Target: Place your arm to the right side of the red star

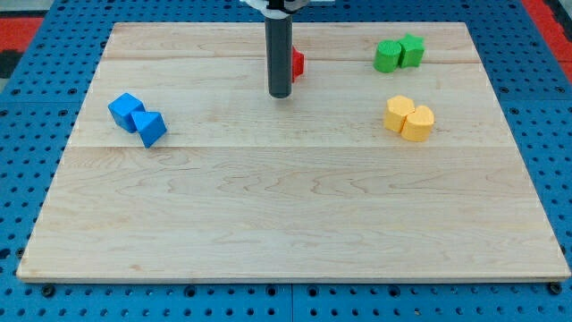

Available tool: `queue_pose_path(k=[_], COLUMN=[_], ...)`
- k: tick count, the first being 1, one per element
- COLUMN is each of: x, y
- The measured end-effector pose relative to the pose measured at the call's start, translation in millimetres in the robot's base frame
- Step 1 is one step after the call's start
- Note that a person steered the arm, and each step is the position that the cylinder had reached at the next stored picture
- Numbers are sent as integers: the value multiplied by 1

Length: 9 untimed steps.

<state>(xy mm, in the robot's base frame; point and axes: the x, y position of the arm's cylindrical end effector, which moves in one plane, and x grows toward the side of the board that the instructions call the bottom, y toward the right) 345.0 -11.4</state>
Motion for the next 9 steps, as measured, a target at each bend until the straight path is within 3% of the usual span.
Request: queue_pose_path(k=[2, 4, 9], x=[0, 3, -8], y=[0, 64, 71])
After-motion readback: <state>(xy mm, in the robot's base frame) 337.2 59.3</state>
